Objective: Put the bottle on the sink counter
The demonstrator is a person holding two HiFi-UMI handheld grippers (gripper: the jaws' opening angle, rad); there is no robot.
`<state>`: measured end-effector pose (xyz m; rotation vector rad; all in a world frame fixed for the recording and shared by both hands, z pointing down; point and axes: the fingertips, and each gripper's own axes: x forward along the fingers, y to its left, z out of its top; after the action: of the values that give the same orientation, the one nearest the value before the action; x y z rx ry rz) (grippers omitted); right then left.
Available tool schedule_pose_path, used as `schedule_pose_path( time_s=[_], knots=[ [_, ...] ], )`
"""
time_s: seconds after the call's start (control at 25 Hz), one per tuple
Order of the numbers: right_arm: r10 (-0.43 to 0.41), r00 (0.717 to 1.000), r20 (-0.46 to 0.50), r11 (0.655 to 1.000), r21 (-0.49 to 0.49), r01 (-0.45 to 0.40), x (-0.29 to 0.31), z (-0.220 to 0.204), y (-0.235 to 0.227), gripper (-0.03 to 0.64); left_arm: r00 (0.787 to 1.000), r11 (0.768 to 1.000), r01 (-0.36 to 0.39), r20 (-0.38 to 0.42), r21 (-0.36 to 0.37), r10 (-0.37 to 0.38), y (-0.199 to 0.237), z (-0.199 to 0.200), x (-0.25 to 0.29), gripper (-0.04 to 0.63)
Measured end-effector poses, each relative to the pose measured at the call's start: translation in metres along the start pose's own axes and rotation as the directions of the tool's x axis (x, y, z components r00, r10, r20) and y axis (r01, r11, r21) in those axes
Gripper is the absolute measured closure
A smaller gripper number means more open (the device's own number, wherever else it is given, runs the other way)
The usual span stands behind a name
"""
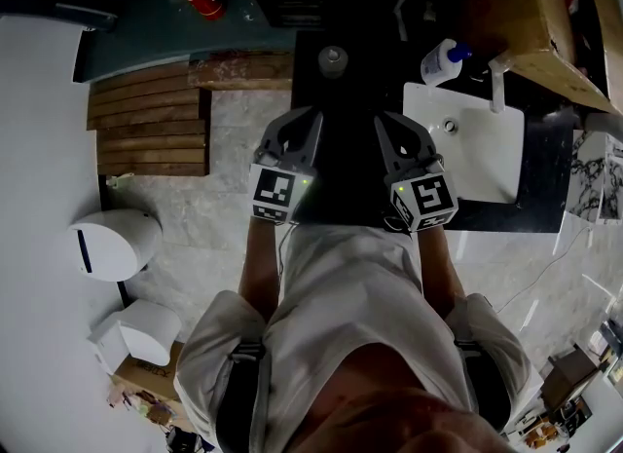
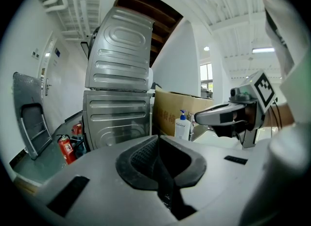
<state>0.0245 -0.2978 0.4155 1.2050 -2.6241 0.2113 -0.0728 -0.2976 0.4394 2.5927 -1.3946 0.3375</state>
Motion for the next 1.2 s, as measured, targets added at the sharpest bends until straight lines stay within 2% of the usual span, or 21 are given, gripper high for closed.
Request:
schedule_pose_path(
  time_s=[1.2],
  knots=[
    [0.011,1.0,-0.018,1.0,0.008,-0.011,0.0067,-0.0061,0.0002,0.62,1.0,1.0,-0.002,-0.027,-0.005,0.002,0.0038,-0.0077,0.0067,0.584]
  ],
)
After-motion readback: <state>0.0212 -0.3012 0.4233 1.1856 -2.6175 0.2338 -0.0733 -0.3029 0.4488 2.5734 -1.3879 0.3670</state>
